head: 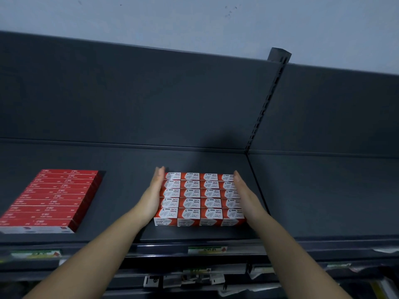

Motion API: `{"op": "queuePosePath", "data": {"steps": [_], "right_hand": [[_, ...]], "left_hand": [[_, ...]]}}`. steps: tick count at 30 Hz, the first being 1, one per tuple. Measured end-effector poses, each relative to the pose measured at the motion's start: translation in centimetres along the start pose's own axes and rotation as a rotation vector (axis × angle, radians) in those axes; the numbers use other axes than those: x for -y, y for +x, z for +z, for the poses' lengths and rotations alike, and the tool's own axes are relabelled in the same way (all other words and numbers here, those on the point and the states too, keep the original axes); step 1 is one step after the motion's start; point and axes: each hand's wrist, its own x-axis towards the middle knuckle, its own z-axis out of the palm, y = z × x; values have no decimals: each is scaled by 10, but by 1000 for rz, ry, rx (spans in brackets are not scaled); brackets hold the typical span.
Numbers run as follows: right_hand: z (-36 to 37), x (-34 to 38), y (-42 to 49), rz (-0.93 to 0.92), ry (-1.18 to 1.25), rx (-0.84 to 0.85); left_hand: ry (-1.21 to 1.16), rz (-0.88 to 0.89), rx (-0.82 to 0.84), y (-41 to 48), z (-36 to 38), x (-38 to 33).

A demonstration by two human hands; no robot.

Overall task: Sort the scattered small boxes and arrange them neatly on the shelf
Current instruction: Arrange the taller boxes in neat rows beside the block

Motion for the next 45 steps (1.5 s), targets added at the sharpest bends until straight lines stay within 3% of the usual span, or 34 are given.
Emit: {"op": "queuePosePath", "data": {"steps": [2, 5, 7, 12, 22, 31, 34, 36, 38, 40, 42, 45], "right_hand": [[-1, 8, -7, -146, -251, 43], [4, 15, -16, -378, -739, 183], [9, 14, -16, -474, -1084, 256], [16, 1, -8, -521, -1435, 235], [17, -3, -6, -539, -1470, 210], [15, -1, -7, -562, -1458, 209], [7, 6, -12, -545, -1235, 227], [1, 9, -19, -462, -803, 124], [-2, 9, -22, -280, -251, -37], [0, 6, -21, -91, 156, -123], [-1, 3, -15, -29, 296, -139], [0, 2, -9, -3, 300, -122]], "left_hand": [[363, 144, 20, -4, -4, -3], [995, 420, 191, -11, -6, -1], [1193, 475, 244, -15, -4, -1], [1352, 534, 162, -16, 3, 5], [1346, 589, 111, -13, 5, 13], [1348, 536, 166, -14, 3, 9], [1005, 579, 134, -20, -4, 1], [562, 530, 60, -21, -11, 5], [107, 331, 17, -19, -19, 11], [-160, 159, -3, -13, -25, 15], [-281, 62, 0, -8, -26, 12], [-365, -9, 41, -7, -18, 6]]}}
